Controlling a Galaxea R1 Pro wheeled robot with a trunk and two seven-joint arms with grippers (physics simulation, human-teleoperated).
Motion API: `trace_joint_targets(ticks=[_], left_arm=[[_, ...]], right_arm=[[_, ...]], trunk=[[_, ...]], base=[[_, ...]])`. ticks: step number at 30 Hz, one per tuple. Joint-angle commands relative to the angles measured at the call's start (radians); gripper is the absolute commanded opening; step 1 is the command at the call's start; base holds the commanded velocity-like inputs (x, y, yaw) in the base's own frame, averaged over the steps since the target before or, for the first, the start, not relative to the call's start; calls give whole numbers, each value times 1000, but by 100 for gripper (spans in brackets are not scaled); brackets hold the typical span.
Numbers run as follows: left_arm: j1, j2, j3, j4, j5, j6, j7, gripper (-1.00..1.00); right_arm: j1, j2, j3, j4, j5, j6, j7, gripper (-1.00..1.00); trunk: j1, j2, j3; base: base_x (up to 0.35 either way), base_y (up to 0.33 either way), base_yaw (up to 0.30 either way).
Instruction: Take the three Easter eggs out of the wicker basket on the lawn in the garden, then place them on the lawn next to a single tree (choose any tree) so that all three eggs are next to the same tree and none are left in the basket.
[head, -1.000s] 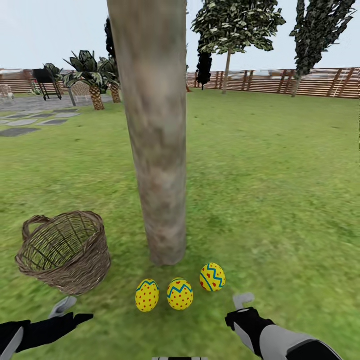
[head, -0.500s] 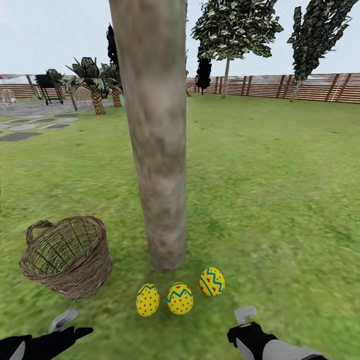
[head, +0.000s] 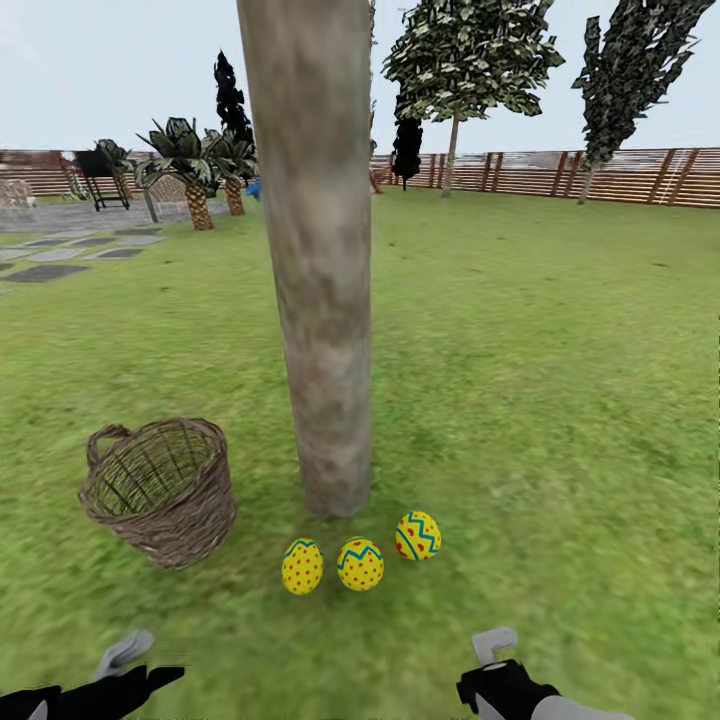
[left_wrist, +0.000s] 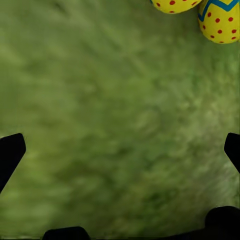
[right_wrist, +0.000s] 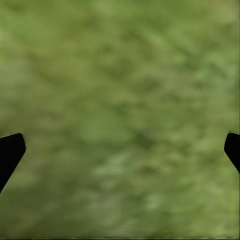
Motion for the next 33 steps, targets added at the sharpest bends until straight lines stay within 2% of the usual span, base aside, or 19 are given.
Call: trace_joint_targets(ticks=[1,13,18,30,33], left_arm=[[0,0,3,9,4,8,-2,100],[1,0,3,41,3,6,-1,100],[3,-1,1,42,3,5,37,100],[4,0,1,65,2,4,43,100],[4,0,1,75,2,-22,43,100]], right_arm=[[0,1,8,1,-8,3,-3,100],[15,0,0,1,-8,2,-3,100],[15,0,-3,1,-8,2,-3,100],[16,1,-3,1,-8,2,-3,100],[17,1,-3,1,-8,-4,-3,100]], trunk=[[-4,7,2],[-50,91,30],[-70,126,37],[-116,210,60],[-127,231,69]], base=[[-97,0,0],[-11,0,0],[0,0,0],[0,0,0],[0,0,0]])
